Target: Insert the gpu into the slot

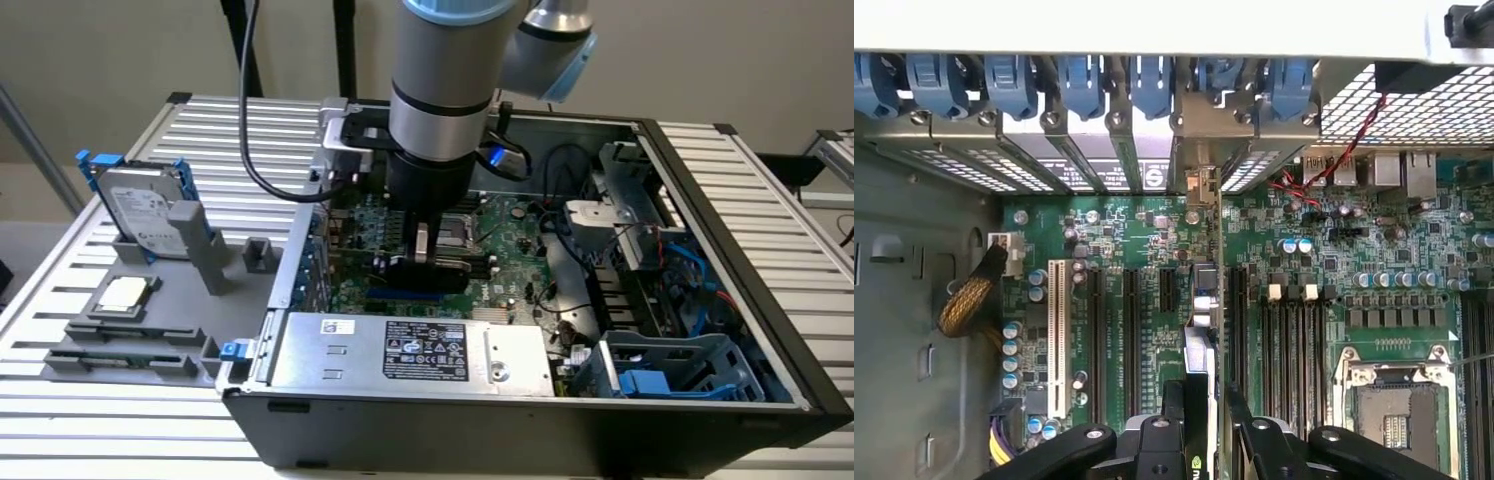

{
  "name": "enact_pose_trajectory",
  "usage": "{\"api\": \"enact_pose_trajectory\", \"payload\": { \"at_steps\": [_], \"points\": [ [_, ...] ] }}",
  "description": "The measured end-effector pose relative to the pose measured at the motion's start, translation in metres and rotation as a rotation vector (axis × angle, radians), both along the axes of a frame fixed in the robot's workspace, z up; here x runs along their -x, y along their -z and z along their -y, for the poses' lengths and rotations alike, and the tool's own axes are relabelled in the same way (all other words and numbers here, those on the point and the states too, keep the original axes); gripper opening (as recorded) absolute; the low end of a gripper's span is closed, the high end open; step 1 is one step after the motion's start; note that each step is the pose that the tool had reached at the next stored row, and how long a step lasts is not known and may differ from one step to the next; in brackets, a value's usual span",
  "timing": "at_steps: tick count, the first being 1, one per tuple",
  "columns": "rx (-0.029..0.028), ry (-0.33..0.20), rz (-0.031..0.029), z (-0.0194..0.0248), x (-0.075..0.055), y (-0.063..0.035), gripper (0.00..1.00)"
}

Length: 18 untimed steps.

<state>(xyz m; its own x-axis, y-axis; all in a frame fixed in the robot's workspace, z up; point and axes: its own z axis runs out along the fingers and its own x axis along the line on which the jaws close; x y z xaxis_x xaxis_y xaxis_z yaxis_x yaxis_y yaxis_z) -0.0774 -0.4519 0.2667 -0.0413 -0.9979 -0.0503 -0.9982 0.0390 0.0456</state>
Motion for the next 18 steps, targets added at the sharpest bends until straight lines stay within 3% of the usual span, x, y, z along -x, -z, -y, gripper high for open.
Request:
{"api": "enact_pose_trajectory", "payload": {
  "at_steps": [18],
  "points": [
    [0.0001,-0.009,-0.0079,-0.0001,0.0,0.0096,0.26]
  ]
}}
